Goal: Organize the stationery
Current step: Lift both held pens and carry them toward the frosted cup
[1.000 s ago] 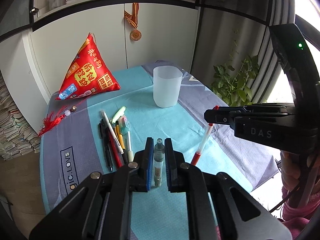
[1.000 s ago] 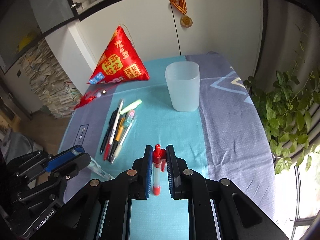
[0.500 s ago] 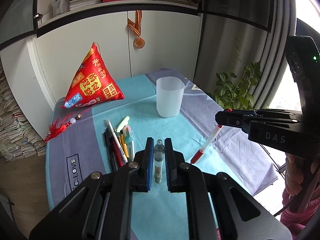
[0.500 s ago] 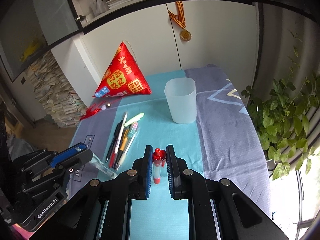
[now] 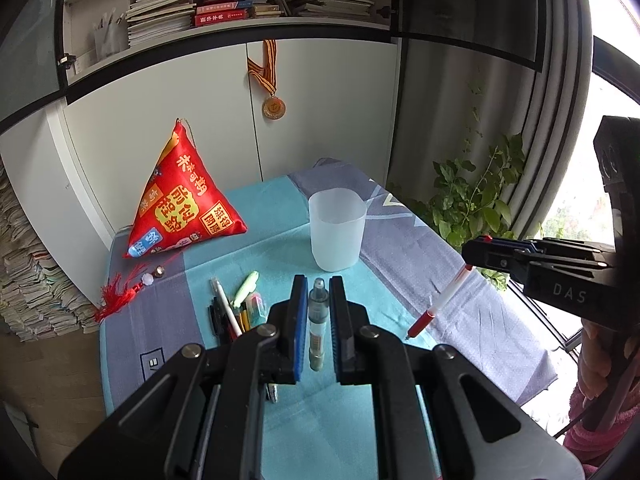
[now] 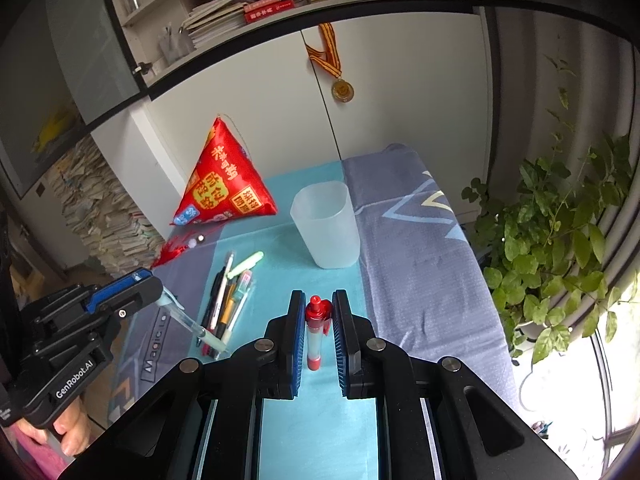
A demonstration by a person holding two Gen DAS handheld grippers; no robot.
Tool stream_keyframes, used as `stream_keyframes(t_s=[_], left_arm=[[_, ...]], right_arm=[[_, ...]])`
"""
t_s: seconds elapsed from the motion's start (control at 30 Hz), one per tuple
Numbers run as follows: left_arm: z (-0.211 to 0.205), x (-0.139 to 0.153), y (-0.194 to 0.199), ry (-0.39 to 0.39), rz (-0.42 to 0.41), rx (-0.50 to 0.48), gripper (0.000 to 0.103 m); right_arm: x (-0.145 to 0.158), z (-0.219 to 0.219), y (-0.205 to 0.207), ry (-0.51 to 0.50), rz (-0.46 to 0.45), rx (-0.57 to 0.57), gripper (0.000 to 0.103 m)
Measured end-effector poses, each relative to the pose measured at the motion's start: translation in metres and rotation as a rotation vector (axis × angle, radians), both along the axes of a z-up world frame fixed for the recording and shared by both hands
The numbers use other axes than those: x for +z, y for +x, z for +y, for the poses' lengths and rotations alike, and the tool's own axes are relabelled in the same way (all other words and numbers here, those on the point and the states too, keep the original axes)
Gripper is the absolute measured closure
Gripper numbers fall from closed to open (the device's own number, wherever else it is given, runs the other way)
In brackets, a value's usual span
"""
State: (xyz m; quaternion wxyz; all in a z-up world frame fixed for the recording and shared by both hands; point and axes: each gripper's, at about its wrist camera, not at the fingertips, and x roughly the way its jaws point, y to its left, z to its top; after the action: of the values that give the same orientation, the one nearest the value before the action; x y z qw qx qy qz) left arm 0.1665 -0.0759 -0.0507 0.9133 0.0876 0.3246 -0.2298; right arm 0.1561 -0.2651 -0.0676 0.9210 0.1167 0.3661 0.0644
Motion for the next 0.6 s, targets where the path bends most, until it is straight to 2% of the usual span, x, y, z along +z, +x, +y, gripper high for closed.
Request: stream_keyframes(t_s=[0.23,0.6], left_arm=[[-0.019,0.026,0.02,-0.005,-0.054,-0.024,0.094],[-0.046,0.05,0.077,-0.039,-0.058,-0.016,0.094]], right_arm=[[0.022,-0.01,0.017,-0.008,-0.047,-0.014,0.088],[0.054,-0.012,0.064,-0.026,-0.119,0.01,0.088]])
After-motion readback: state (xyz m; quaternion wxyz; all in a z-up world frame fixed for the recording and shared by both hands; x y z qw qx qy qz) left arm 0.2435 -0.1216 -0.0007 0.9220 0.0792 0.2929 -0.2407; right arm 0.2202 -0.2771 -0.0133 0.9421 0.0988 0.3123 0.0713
